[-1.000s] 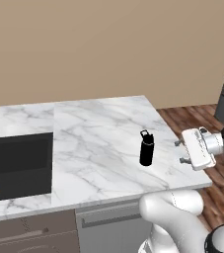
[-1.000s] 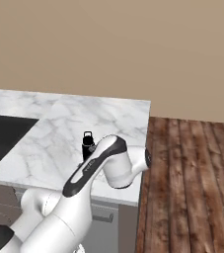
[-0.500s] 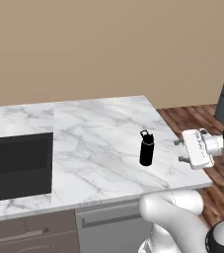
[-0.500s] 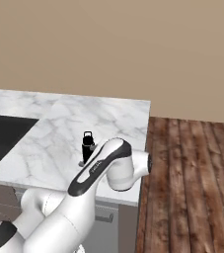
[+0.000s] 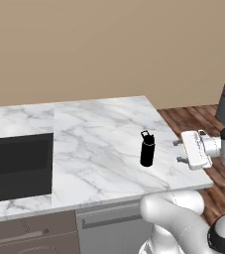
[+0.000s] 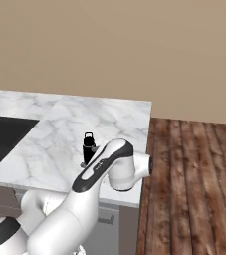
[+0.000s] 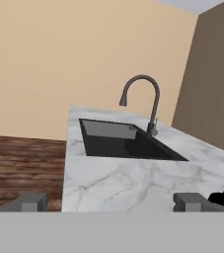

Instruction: Pick the water bottle from the counter and place it in the open cabinet.

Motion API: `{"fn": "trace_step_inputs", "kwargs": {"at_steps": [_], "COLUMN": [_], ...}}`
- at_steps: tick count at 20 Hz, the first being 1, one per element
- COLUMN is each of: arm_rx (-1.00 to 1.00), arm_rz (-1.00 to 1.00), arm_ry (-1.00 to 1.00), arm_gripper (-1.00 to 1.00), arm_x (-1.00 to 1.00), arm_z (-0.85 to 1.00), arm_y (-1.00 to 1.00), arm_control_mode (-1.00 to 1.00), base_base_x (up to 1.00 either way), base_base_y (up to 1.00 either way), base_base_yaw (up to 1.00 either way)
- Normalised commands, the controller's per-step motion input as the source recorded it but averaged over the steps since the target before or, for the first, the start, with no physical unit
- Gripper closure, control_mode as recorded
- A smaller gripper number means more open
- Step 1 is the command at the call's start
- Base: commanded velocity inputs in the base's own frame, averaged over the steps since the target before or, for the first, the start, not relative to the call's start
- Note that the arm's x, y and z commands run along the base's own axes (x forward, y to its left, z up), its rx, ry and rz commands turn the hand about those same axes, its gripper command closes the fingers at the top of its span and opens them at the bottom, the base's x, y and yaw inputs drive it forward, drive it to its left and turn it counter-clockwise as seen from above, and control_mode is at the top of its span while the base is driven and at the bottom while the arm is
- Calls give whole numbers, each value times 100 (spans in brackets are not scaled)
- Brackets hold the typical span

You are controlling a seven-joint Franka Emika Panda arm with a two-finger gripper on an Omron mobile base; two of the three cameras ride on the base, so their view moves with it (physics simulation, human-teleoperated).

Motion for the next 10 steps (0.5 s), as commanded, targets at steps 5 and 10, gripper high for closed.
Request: {"fn": "trace_step_inputs", "kwargs": {"at_steps": [5,10], "arm_rx": [0,0], "arm_rz": [0,0], "arm_ry": [0,0], "arm_gripper": [-100,-100], "arm_x": [14,18], "arm_z": [-15,-15], "arm_y": [0,0], "arm_control_mode": [-100,-100], "base_base_x": [0,0], "base_base_y": [0,0], "base_base_yaw": [0,0]}}
